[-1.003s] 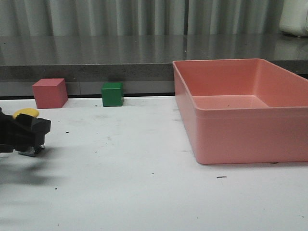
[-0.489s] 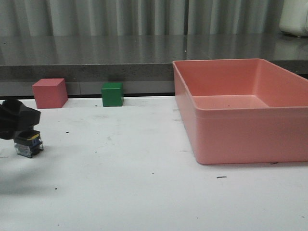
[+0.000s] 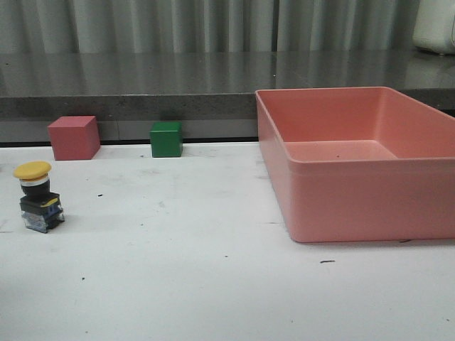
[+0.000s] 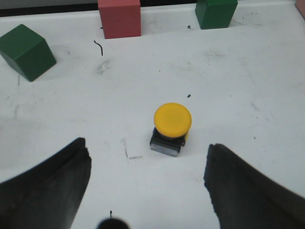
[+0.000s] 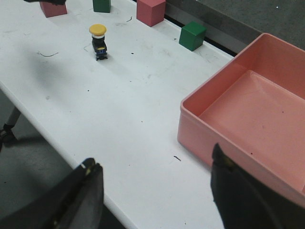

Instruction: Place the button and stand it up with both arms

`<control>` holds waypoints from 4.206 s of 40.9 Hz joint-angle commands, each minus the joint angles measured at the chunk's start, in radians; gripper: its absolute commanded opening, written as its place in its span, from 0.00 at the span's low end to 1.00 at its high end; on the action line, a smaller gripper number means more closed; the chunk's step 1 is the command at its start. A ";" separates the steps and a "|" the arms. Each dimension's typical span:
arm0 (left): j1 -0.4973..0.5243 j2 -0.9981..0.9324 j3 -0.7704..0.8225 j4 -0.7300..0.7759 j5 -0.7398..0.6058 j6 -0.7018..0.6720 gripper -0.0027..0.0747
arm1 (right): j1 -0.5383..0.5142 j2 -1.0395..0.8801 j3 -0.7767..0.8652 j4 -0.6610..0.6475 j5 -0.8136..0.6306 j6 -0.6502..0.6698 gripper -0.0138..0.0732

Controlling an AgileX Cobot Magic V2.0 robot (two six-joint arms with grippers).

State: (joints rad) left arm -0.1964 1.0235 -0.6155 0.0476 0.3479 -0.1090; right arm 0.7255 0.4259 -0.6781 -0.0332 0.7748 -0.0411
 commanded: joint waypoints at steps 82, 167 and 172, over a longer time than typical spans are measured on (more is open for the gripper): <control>0.000 -0.443 -0.279 -0.096 0.480 0.091 0.01 | -0.004 0.005 -0.023 0.002 -0.072 -0.007 0.08; 0.222 -1.051 0.639 -0.100 -0.406 0.093 0.01 | -0.004 0.007 -0.023 0.001 -0.073 -0.007 0.08; 0.222 -1.051 0.639 -0.100 -0.406 0.093 0.01 | -0.004 0.007 -0.023 0.001 -0.073 -0.007 0.08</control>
State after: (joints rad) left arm 0.0263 -0.0022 0.0082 -0.0513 0.0292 -0.0152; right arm 0.7255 0.4259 -0.6781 -0.0325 0.7758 -0.0411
